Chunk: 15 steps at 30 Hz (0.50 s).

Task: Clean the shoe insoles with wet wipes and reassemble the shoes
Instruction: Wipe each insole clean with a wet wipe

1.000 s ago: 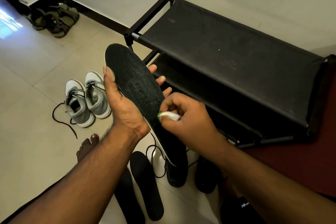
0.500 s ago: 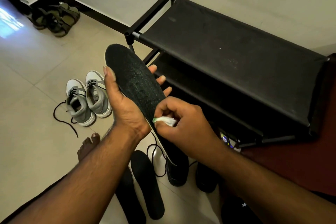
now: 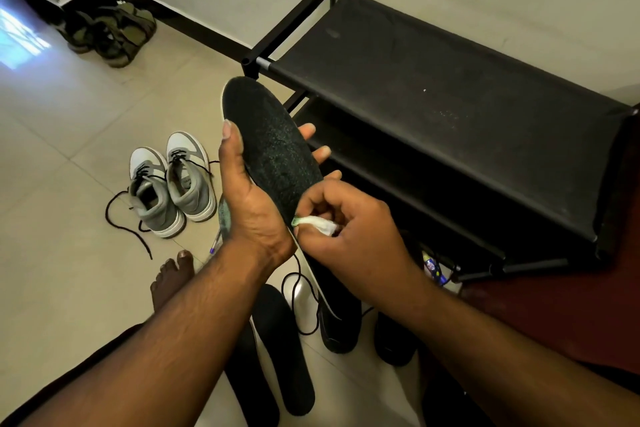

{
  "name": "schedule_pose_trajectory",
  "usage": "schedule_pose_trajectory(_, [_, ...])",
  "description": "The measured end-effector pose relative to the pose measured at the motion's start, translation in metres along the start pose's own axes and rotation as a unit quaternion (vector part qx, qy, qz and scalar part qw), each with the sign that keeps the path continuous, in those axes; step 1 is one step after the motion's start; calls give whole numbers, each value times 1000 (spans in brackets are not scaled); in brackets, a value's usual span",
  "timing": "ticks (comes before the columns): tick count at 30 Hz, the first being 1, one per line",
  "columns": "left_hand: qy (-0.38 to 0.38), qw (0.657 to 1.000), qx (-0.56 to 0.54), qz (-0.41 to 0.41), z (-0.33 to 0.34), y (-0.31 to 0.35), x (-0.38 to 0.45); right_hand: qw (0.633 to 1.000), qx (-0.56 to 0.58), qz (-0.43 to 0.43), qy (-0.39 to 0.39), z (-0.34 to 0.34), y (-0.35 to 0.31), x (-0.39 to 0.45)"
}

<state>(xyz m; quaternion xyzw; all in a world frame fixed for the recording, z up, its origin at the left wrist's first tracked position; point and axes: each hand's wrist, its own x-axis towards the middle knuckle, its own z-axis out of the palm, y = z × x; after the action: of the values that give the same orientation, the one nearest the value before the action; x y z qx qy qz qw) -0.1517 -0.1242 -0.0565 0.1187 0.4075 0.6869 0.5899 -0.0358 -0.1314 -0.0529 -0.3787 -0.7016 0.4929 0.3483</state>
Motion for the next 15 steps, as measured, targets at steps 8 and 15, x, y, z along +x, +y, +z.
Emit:
schedule_pose_trajectory(8, [-15, 1000, 5, 6, 3, -2, -3, 990, 5, 112, 88, -15, 22, 11])
schedule_pose_trajectory(15, [-6, 1000, -1, 20, 2, -1, -2, 999, 12, 29, 22, -4, 3, 3])
